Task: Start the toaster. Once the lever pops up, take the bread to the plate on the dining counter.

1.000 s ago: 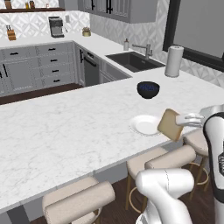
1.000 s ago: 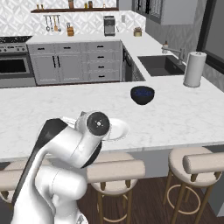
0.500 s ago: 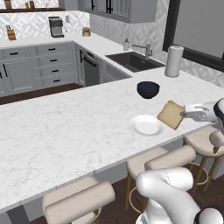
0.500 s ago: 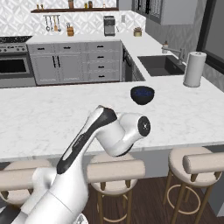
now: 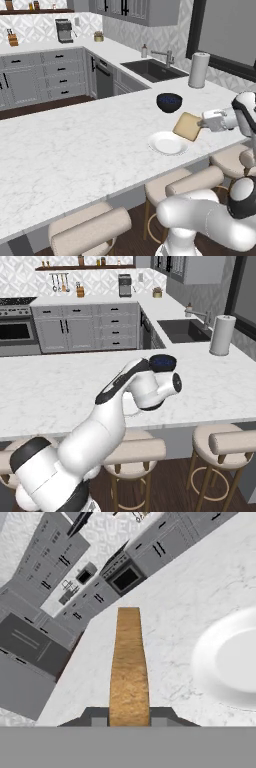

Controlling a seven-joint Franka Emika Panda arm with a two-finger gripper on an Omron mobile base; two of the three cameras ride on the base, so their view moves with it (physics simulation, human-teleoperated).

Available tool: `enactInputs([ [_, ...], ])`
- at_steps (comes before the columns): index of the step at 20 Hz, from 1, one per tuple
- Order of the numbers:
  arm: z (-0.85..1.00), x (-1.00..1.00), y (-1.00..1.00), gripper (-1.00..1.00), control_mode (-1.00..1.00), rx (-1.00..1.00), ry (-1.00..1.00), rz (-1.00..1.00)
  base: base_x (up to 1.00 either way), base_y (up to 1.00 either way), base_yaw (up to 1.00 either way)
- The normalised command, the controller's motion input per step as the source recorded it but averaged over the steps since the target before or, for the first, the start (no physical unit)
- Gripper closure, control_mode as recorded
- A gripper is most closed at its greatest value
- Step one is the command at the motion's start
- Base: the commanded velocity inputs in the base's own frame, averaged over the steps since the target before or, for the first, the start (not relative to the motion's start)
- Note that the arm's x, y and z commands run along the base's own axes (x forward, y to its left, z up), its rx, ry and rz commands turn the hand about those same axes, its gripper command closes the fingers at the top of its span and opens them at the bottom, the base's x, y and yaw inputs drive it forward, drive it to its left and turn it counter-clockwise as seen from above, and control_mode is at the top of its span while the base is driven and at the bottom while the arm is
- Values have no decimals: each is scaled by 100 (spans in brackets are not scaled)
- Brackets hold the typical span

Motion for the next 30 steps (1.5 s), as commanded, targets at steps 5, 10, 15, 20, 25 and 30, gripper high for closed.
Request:
enactInputs([
  [5, -41, 28, 0, 100, -100, 0, 6, 9, 0, 0, 0],
  [10, -30, 27, 10, 100, -100, 0, 0, 0, 0, 0, 0],
  [15, -40, 9, 32, 100, -100, -7, 0, 0, 0, 0, 0],
  [20, -43, 6, 10, 100, -100, -4, 0, 0, 0, 0, 0],
  [25, -38, 11, 4, 100, -100, -4, 0, 0, 0, 0, 0],
  [30, -31, 13, 3, 100, -100, -3, 0, 0, 0, 0, 0],
])
